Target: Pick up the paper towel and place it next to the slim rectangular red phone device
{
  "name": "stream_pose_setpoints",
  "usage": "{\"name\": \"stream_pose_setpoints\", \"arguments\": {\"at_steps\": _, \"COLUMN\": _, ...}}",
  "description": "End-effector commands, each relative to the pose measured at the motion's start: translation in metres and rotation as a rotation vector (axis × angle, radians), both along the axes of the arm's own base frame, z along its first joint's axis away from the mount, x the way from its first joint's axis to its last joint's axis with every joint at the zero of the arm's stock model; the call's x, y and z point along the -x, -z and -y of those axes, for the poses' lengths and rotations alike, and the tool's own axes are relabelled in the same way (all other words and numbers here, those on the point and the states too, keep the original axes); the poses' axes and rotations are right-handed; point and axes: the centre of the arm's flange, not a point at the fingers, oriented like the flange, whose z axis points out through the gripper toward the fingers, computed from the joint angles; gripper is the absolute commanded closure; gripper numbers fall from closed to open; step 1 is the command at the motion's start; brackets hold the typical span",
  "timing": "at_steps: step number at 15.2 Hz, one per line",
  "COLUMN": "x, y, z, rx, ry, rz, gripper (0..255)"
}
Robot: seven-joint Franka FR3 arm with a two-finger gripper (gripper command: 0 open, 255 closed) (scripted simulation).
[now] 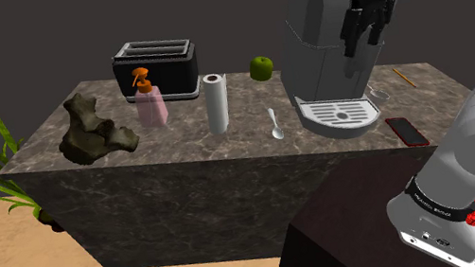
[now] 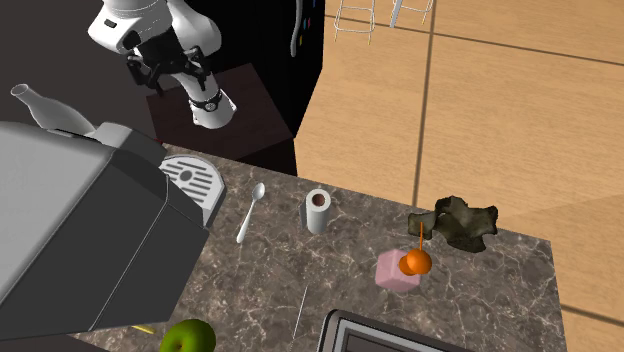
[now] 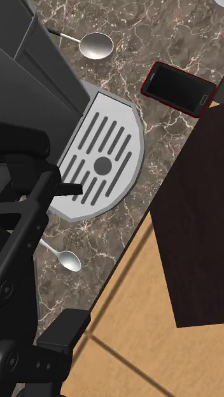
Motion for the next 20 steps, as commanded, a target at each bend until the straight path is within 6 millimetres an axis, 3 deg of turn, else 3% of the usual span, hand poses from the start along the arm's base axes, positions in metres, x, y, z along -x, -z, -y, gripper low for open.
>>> {"name": "stream_pose_setpoints", "arguments": {"at_steps": 1, "x": 0.0, "y": 0.0, "z": 0.0, "rx": 0.0, "ry": 0.0, "rz": 0.0, "gripper": 0}}
{"name": "stream_pose_setpoints", "arguments": {"at_steps": 10, "x": -0.103, "y": 0.035, "z": -0.03, "rx": -0.007, "ry": -0.168, "rz": 0.03, "gripper": 0}}
{"name": "stream_pose_setpoints", "arguments": {"at_steps": 20, "x": -0.211, "y": 0.069, "z": -0.084, "rx": -0.014, "ry": -0.355, "rz": 0.063, "gripper": 0}}
